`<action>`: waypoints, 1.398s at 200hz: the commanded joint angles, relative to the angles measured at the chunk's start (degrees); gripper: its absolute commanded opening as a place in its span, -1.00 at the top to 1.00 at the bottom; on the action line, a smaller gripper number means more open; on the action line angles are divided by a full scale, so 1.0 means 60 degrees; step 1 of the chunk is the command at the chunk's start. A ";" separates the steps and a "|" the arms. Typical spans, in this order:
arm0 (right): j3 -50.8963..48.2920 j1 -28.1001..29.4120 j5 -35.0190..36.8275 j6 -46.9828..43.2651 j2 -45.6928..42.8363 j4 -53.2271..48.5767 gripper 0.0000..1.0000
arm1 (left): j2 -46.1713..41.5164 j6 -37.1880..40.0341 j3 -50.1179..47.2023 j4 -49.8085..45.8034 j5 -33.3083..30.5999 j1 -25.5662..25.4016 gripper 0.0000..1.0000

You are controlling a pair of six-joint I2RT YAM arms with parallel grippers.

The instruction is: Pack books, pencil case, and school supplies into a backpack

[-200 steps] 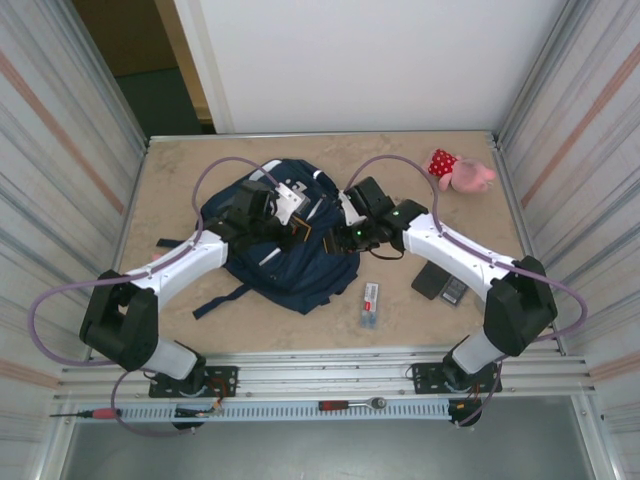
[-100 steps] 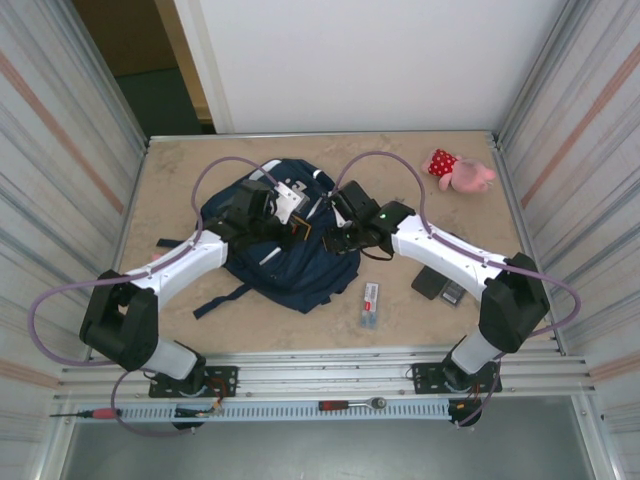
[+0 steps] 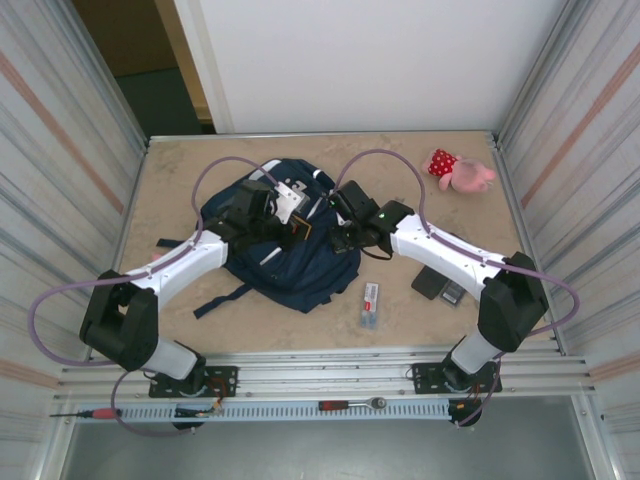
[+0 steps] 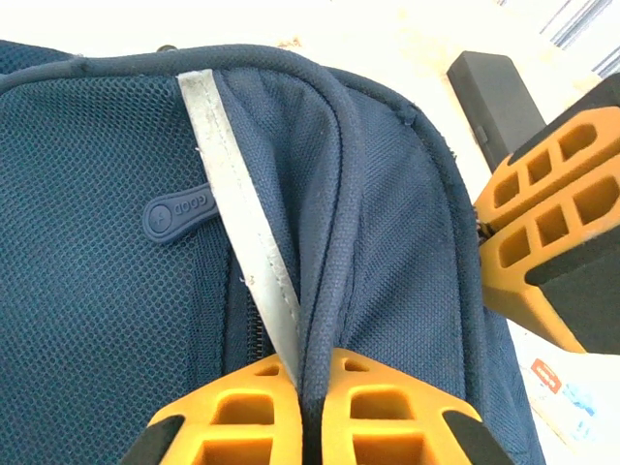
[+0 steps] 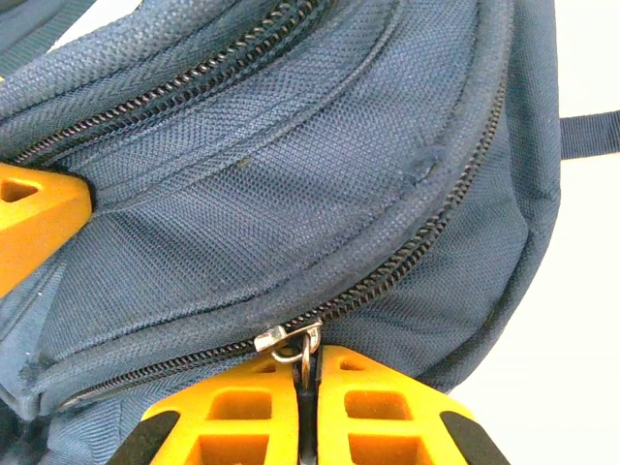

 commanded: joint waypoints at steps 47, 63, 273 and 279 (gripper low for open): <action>-0.0363 0.0230 -0.1376 0.0982 -0.0971 -0.0149 1.00 | -0.0024 -0.2971 0.0520 0.1695 -0.2411 -0.0341 1.00; -0.0391 0.0306 -0.1636 0.1218 -0.1050 -0.0250 1.00 | 0.0208 -0.3405 0.0838 0.1876 -0.2857 -0.0493 1.00; -0.1337 -0.2647 -0.6007 0.2759 -0.1963 0.1634 -0.21 | 0.0145 0.0984 0.1163 0.0693 0.2455 0.0540 1.00; -0.1283 -0.2739 -0.6207 0.2902 -0.1884 0.1774 -0.21 | 0.0149 0.1318 0.1243 0.0425 0.2554 0.0535 1.00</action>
